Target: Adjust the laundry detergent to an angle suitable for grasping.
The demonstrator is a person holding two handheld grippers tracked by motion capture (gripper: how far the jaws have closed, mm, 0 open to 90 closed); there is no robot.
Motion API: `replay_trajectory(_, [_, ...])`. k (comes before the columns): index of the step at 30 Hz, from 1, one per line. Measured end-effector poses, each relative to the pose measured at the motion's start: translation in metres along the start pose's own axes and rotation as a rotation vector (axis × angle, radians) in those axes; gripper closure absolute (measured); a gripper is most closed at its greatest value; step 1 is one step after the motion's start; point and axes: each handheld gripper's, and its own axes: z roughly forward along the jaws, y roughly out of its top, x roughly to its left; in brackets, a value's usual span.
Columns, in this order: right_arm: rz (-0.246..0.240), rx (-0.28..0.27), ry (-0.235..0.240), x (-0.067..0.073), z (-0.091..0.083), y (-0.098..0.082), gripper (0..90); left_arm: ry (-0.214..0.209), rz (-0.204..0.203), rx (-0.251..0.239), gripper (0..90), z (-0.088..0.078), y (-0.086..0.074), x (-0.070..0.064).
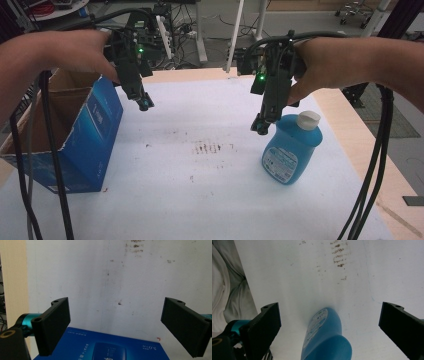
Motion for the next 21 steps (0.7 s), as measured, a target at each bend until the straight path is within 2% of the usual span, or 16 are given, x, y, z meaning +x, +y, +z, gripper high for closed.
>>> replay_trajectory(5, [-0.007, 0.002, 0.009, 0.0, -0.001, 0.001, 3.1, 0.011, -0.006, 0.001, 8.8, -0.003, -0.002, -0.001])
replay_trajectory(21, [-0.013, -0.023, -0.019, 0.01, -0.012, -0.007, 3.1, 0.025, -0.014, 0.003, 8.8, -0.005, 0.003, -0.006])
